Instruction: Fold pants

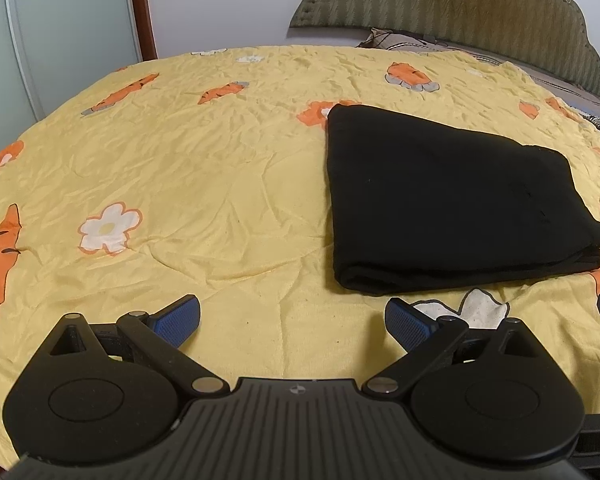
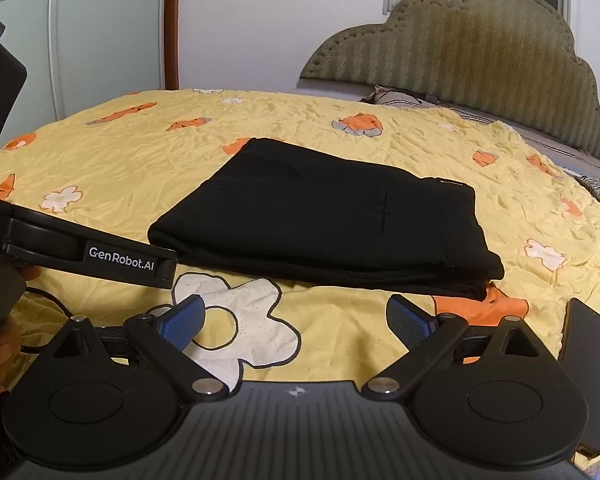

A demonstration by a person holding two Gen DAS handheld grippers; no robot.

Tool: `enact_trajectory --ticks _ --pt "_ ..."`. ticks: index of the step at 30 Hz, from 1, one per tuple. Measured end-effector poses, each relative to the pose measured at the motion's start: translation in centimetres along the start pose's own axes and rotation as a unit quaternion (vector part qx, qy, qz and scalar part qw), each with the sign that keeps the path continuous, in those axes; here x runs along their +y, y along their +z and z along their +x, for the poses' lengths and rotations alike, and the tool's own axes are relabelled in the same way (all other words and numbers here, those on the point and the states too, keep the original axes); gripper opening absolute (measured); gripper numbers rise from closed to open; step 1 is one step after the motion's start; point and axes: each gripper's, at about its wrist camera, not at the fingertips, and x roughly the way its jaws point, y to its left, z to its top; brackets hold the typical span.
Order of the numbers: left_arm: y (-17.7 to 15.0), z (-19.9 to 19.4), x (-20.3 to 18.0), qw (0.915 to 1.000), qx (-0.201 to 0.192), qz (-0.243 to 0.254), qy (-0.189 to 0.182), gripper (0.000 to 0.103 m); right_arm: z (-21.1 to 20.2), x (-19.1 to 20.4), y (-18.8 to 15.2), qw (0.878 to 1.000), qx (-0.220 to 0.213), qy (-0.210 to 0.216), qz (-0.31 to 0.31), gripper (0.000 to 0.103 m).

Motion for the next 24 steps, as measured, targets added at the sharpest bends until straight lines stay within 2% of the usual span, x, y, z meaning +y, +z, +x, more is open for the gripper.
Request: enact_trajectory --ticks 24 --pt "-0.07 0.00 0.06 1.0000 0.001 -0.001 0.000 0.100 0.06 -0.62 0.00 1.000 0.004 -0.005 0.012 0.098"
